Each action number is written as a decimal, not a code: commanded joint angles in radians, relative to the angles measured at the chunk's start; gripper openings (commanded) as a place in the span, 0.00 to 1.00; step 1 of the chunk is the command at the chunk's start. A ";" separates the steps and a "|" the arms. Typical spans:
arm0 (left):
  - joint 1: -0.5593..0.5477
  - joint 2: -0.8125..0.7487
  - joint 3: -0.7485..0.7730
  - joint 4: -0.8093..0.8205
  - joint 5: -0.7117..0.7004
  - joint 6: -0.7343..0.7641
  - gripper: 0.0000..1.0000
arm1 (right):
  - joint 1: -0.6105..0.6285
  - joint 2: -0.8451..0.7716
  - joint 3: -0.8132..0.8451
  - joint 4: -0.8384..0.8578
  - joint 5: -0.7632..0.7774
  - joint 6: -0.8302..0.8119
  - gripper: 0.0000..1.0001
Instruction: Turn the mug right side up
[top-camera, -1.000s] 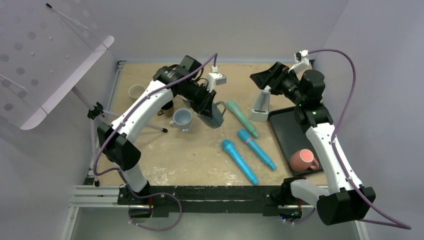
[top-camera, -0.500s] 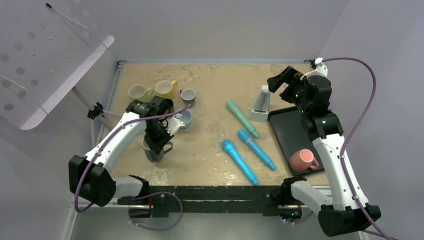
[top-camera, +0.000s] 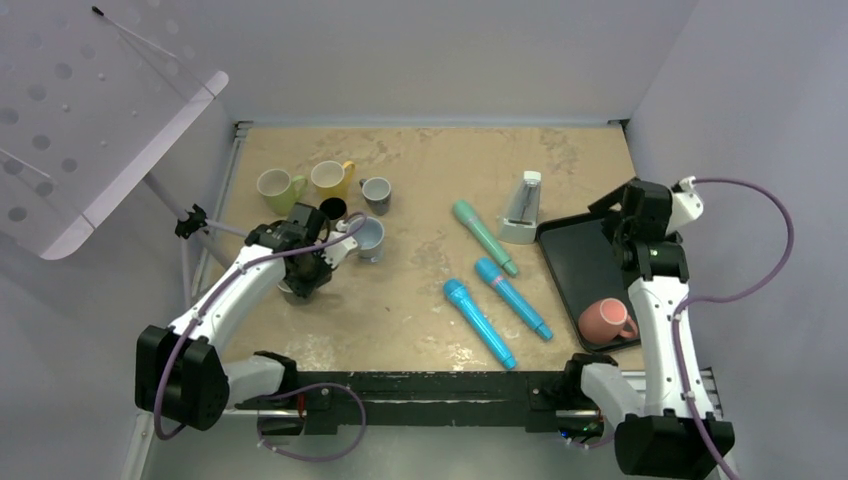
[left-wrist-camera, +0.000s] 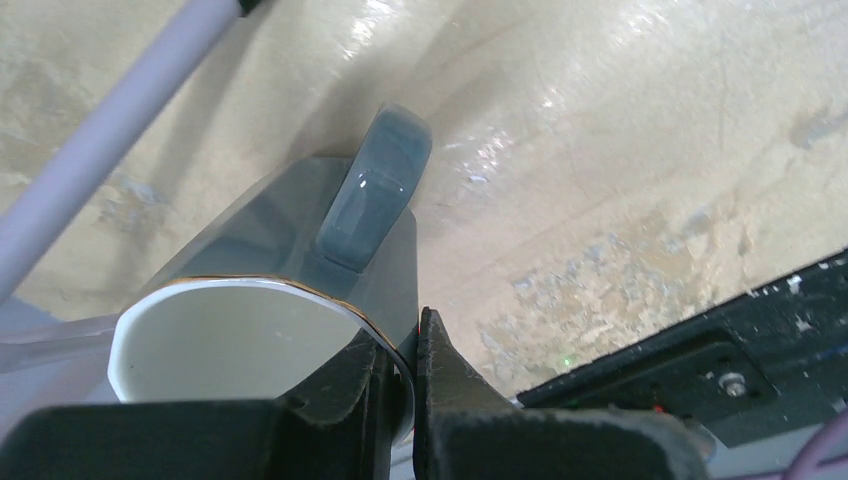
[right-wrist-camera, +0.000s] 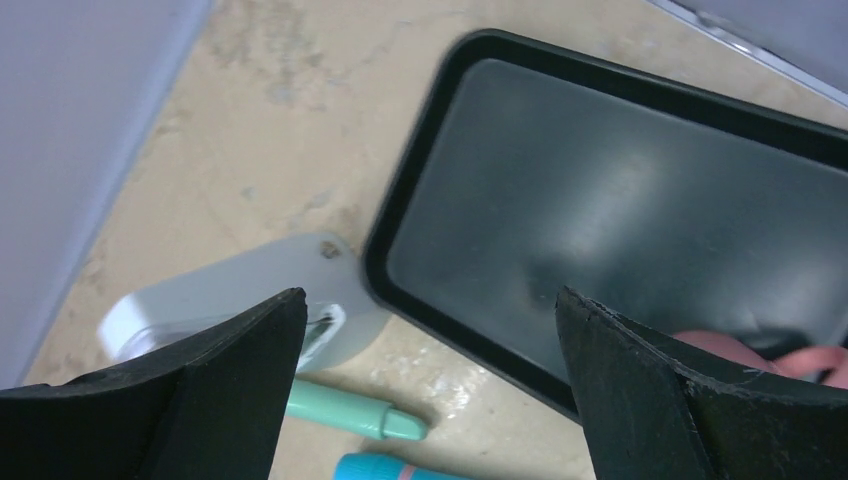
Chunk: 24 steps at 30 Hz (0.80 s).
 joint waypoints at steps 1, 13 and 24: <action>0.024 -0.020 -0.028 0.136 -0.007 -0.021 0.01 | -0.071 -0.082 -0.069 -0.051 0.068 0.108 0.99; 0.053 -0.021 0.082 -0.065 0.143 0.036 0.59 | -0.133 -0.151 -0.151 -0.131 0.162 0.264 0.99; 0.052 -0.012 0.354 -0.287 0.152 0.067 0.72 | -0.212 -0.116 -0.274 -0.112 0.040 0.309 0.94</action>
